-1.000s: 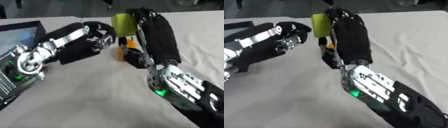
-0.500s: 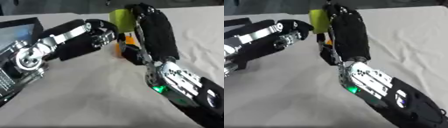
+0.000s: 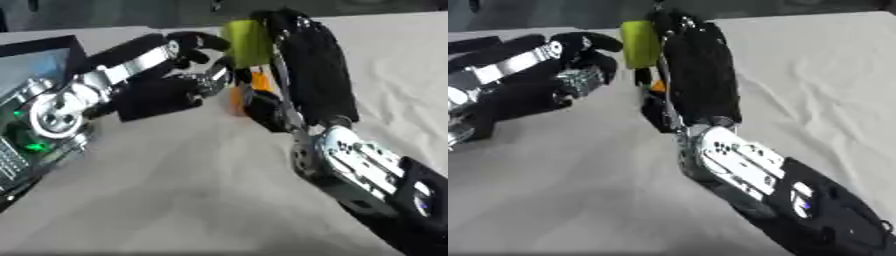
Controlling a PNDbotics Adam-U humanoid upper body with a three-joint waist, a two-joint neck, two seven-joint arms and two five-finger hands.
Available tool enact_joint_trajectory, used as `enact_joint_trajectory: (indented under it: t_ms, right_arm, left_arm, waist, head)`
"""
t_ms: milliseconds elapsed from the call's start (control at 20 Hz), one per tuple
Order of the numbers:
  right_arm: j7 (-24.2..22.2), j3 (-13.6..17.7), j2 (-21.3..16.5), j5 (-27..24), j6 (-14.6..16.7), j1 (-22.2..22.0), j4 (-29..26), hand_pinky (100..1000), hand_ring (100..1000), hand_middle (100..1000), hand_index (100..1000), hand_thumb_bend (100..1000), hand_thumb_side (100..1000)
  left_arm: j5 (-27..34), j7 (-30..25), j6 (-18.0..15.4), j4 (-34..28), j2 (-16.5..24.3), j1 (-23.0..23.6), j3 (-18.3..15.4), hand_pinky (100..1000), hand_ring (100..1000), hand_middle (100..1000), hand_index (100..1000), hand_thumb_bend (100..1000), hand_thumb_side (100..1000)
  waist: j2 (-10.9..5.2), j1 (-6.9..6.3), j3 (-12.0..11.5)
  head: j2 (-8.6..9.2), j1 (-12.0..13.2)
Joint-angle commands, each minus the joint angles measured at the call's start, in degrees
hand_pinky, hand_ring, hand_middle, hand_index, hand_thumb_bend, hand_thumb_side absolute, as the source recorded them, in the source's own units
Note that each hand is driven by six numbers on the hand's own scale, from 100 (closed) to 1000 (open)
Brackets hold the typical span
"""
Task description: Pick up the objects with one hand, pass them to the other hand, and then place them into the box on the other side of the table.
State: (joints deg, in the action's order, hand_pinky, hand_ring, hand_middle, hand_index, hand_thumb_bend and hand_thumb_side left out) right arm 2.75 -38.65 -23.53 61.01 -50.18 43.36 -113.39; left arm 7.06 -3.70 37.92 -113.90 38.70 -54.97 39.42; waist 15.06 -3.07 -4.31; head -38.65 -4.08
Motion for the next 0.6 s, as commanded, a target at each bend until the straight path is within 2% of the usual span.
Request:
enact_joint_trajectory:
  t_ms: [50, 350, 600]
  right_arm:
    - [0.90, -0.02, -1.08, 2.40, -1.32, 0.07, -1.20, 782, 687, 591, 578, 100, 100]
    - [1.59, 0.59, -1.12, 5.66, -1.78, -0.31, -1.20, 777, 678, 590, 575, 100, 100]
    - [2.05, 0.24, -0.88, 6.34, -1.78, 0.23, -1.20, 776, 677, 591, 575, 100, 100]
  left_arm:
    - [-2.47, 1.72, -0.03, -0.69, 0.86, -0.45, -0.25, 1000, 958, 965, 972, 100, 780]
    - [-4.05, 2.14, 0.99, -0.69, 1.26, 0.66, 0.37, 1000, 956, 963, 973, 100, 812]
    - [-3.90, 0.92, 2.00, -0.69, 1.04, 0.86, 0.89, 1000, 958, 965, 980, 100, 908]
  waist:
    - [-0.15, -0.67, -0.05]
    - [-0.12, -0.67, 0.07]
    - [-0.05, -0.62, 0.11]
  head:
    - [0.66, 0.38]
    - [0.44, 0.67]
    - [0.46, 0.79]
